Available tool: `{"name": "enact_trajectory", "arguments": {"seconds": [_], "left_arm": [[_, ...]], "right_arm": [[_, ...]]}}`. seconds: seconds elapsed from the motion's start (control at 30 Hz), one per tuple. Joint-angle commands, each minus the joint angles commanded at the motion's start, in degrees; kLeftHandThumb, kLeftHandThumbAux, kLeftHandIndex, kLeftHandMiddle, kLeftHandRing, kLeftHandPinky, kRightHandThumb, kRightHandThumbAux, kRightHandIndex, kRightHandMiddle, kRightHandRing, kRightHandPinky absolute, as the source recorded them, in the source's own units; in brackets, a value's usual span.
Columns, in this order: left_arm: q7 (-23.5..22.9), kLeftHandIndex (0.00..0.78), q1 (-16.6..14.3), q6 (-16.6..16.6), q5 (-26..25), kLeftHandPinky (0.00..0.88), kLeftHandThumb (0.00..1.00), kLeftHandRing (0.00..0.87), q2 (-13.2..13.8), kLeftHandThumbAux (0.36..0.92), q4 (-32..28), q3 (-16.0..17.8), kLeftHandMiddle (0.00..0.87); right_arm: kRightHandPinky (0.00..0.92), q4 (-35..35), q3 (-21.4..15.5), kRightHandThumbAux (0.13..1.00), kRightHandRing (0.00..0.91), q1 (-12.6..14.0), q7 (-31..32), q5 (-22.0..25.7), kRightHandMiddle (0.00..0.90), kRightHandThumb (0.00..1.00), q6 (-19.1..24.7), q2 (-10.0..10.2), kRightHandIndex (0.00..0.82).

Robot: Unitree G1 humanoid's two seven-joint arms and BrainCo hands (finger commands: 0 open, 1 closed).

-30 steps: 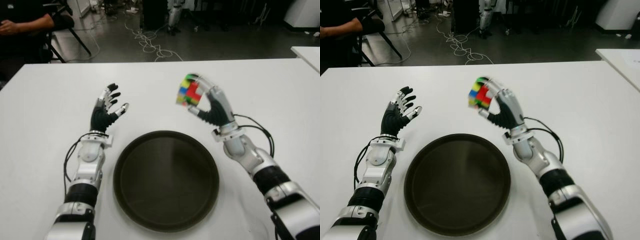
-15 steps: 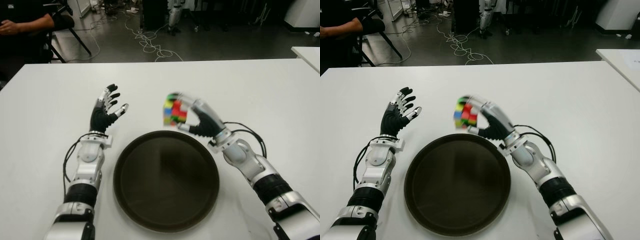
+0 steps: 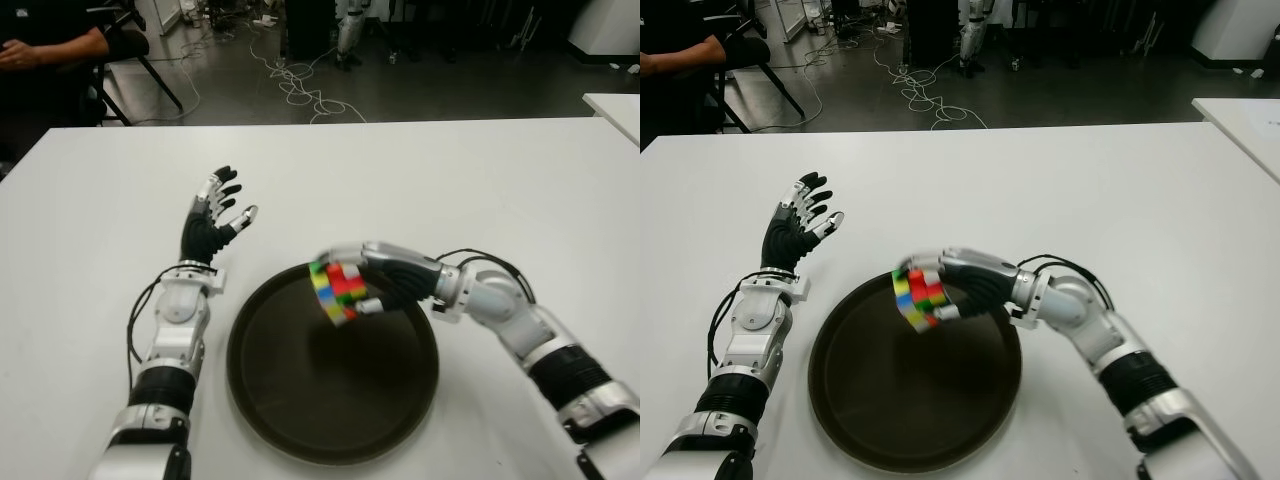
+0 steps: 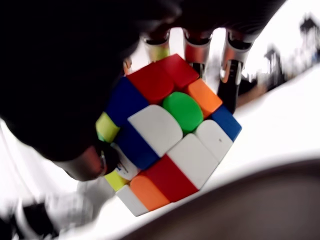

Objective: Pick up the Rubik's Cube and put it in the plate

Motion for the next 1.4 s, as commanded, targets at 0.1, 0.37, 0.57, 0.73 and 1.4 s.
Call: {"name": "enact_trajectory", "arguments": {"seconds": [0.1, 0.37, 0.57, 0.73, 1.4], "left_arm": [[0.3, 0.121, 0.0, -0.2, 0.2, 0.123, 0.083, 0.135, 0.0, 0.798, 0.1, 0.0, 0.148], [0.9, 0.128, 0.0, 0.3, 0.9, 0.122, 0.086, 0.134, 0.3, 0.789, 0.2, -0.1, 0.147], [1.0, 0.125, -0.1, 0.5, 1.1, 0.126, 0.075, 0.136, 0.5, 0.775, 0.4, -0.2, 0.145], [1.0, 0.12, -0.2, 0.1, 1.1, 0.127, 0.071, 0.138, 0.5, 0.785, 0.7, -0.1, 0.145], [-0.4, 0.111, -0.2, 0.0, -0.3, 0.132, 0.078, 0.137, 0.3, 0.814, 0.9, 0.3, 0.142]], "right_arm": [[0.605, -1.7, -0.4, 0.695, 0.617, 0.2, 2.5, 0.1, 0.545, 0.829, 2.2, -0.3, 0.377], [0.615, -3.8, -2.0, 0.696, 0.619, 0.8, 5.2, 1.4, 0.545, 0.828, 5.1, 0.3, 0.376], [0.612, -3.0, -2.9, 0.696, 0.61, 1.0, 5.2, 2.1, 0.537, 0.827, 4.7, 1.4, 0.376], [0.521, -1.7, -3.8, 0.695, 0.525, 1.3, 5.2, 4.0, 0.506, 0.828, 3.3, 2.8, 0.384], [0.001, 2.2, -7.0, 0.434, 0.001, 1.0, 14.8, 13.9, 0.001, 0.004, 8.5, 6.6, 0.001]]}}
